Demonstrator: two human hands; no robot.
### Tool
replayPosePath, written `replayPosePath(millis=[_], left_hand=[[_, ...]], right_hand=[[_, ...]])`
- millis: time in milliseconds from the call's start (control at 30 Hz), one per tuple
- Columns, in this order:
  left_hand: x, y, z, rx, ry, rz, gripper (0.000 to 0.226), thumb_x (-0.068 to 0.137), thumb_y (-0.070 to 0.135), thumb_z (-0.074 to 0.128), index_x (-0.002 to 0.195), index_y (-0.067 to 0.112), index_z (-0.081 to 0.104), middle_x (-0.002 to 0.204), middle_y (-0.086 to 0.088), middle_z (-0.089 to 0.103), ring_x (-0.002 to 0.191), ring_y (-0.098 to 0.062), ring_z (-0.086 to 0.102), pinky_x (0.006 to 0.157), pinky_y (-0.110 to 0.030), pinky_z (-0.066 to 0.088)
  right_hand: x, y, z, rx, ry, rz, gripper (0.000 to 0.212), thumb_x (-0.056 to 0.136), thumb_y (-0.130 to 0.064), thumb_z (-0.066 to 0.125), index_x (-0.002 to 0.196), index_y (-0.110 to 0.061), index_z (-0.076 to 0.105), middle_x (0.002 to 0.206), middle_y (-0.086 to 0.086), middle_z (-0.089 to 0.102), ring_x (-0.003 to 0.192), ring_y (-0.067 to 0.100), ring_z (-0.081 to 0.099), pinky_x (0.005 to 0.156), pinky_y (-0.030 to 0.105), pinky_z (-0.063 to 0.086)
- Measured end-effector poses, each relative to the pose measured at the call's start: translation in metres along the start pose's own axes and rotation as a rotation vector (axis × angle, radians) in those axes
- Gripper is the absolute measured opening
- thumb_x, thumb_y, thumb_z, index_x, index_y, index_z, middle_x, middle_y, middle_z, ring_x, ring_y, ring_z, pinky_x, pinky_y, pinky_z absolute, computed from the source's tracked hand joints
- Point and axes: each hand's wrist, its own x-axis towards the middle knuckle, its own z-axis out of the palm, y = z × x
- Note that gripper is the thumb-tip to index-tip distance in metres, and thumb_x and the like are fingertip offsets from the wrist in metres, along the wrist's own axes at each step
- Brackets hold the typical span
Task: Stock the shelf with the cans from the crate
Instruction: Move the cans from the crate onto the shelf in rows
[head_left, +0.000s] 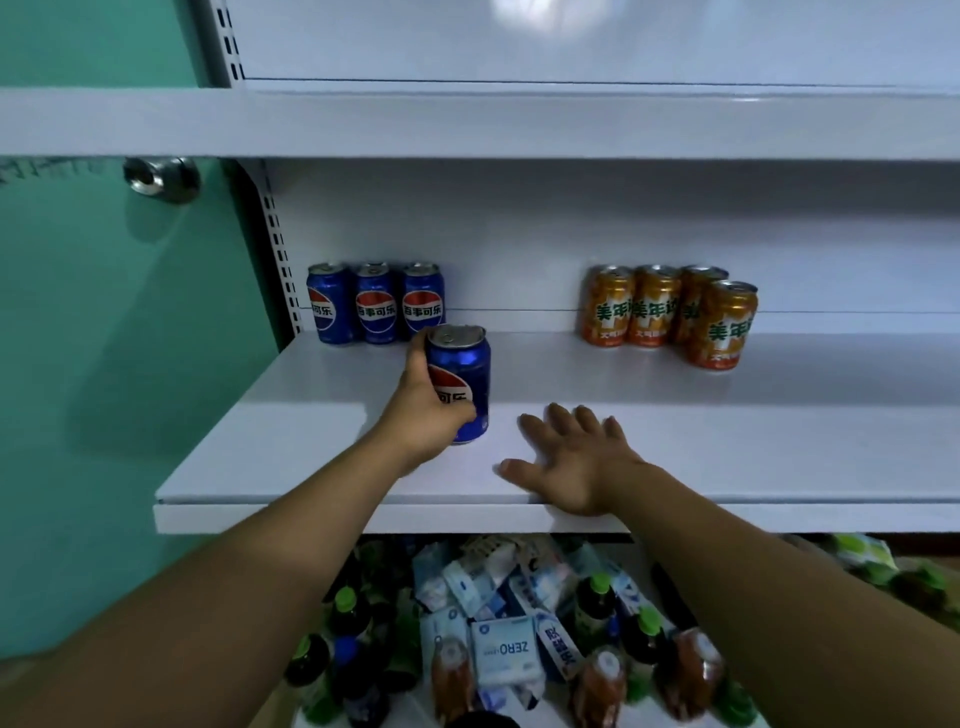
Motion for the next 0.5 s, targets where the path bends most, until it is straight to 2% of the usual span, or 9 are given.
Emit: replayPosePath(millis=[67,200,367,500], left_hand=[[0.005,-0.004,-0.003,0.05,0.023,0.022,0.097,0.071,-0.002,0.073,0.141,0.041,0.022,0.134,0.001,0.044,0.122,-0.022,0.048,0.102,-0.047,0.044],[0.025,-0.009,0.002,0.115,0.099,0.076,0.093,0.075,0.004,0.075,0.144,0.038,0.023,0.139,0.001,0.045,0.126,-0.022,0.047,0.102,-0.047,0.045],[0.061,-0.018,0.012,0.146,0.184,0.085,0.087,0.081,0.007,0.069,0.148,0.031,0.018,0.138,-0.003,0.05,0.126,-0.025,0.048,0.101,-0.043,0.044],[0.095,-0.026,0.017,0.284,0.209,0.072,0.089,0.082,0.017,0.071,0.15,0.028,0.016,0.142,-0.004,0.047,0.128,-0.026,0.047,0.103,-0.038,0.041]], right_hand=[[0.001,0.0,0.002,0.013,0.015,-0.001,0.083,0.084,-0.08,0.019,0.153,-0.035,0.004,0.162,0.004,-0.002,0.148,0.031,-0.003,0.116,0.055,0.001],[0.003,0.001,0.003,0.013,0.052,-0.014,0.082,0.084,-0.079,0.02,0.152,-0.034,0.008,0.162,0.004,0.001,0.148,0.031,-0.002,0.116,0.056,0.003],[0.006,0.004,0.007,0.057,0.08,-0.017,0.083,0.083,-0.079,0.023,0.152,-0.035,0.01,0.162,0.002,0.0,0.148,0.029,-0.004,0.116,0.055,0.001],[0.01,0.007,0.01,0.094,0.116,-0.018,0.08,0.083,-0.08,0.023,0.149,-0.036,0.018,0.162,0.003,0.006,0.147,0.027,0.002,0.116,0.055,0.005]])
